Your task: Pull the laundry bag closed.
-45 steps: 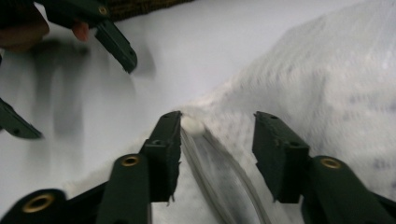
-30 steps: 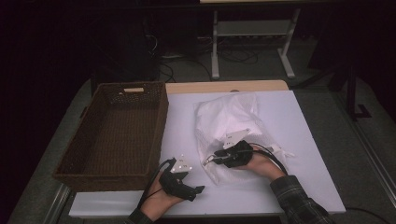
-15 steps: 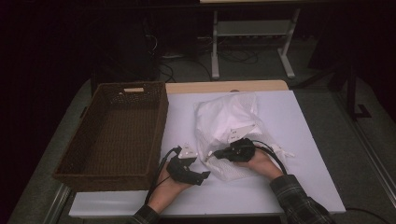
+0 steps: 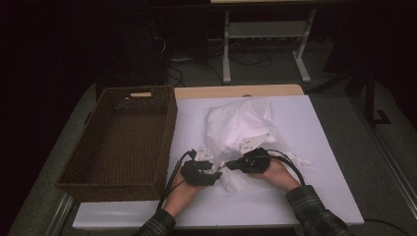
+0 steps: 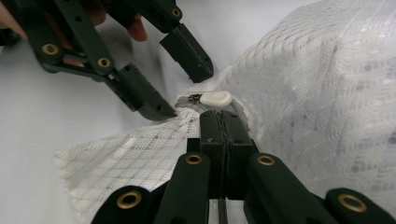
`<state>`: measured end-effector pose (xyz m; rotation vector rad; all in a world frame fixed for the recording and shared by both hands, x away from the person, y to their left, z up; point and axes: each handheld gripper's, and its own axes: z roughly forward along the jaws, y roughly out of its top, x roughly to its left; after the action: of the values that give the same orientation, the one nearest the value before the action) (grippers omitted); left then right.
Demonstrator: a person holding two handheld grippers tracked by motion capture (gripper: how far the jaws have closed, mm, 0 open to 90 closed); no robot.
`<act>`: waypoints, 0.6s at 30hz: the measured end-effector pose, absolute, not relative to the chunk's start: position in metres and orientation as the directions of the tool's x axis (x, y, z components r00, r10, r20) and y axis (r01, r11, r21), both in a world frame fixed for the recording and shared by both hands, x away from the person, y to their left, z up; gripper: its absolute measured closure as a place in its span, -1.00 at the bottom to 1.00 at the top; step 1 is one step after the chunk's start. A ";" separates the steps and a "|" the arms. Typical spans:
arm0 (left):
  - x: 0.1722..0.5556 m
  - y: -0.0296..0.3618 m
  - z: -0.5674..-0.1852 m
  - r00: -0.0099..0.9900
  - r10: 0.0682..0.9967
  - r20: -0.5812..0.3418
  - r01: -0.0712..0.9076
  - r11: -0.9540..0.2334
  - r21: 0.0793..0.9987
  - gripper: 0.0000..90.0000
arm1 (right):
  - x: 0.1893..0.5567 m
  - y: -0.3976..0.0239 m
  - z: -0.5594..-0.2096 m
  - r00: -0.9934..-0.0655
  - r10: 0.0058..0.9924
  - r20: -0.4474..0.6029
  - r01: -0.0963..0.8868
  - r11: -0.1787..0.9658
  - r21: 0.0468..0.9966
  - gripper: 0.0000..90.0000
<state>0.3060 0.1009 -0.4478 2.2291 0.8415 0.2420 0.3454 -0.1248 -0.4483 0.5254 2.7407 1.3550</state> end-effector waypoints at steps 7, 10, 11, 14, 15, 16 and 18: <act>0.304 0.102 -0.447 0.764 0.630 -0.139 0.523 -0.480 0.704 -0.08 | 0.341 -0.132 -0.435 -0.938 0.326 0.118 0.271 0.477 0.836 0.98; 0.304 0.104 -0.445 0.766 0.612 -0.196 0.539 -0.445 0.715 -0.12 | 0.340 -0.131 -0.433 -0.939 0.322 0.118 0.264 0.461 0.847 0.98; 0.304 0.104 -0.445 0.765 0.611 -0.205 0.541 -0.436 0.720 -0.11 | 0.340 -0.131 -0.432 -0.940 0.321 0.118 0.263 0.456 0.850 0.98; 0.307 0.103 -0.447 0.762 0.610 -0.215 0.548 -0.432 0.716 0.02 | 0.339 -0.132 -0.430 -0.943 0.309 0.120 0.256 0.449 0.856 0.98; 0.308 0.103 -0.448 0.761 0.611 -0.218 0.551 -0.431 0.715 0.08 | 0.338 -0.132 -0.429 -0.944 0.309 0.118 0.254 0.448 0.857 0.98; 0.309 0.103 -0.449 0.766 0.607 -0.213 0.546 -0.438 0.714 0.15 | 0.338 -0.132 -0.429 -0.943 0.309 0.121 0.256 0.446 0.858 0.98; 0.309 0.102 -0.449 0.774 0.604 -0.192 0.530 -0.451 0.719 0.30 | 0.337 -0.132 -0.429 -0.944 0.307 0.123 0.257 0.446 0.858 0.98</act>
<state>0.3088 0.1025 -0.4487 2.1468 0.8411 0.1157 0.3371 -0.1320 -0.4292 0.5125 2.6279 1.5455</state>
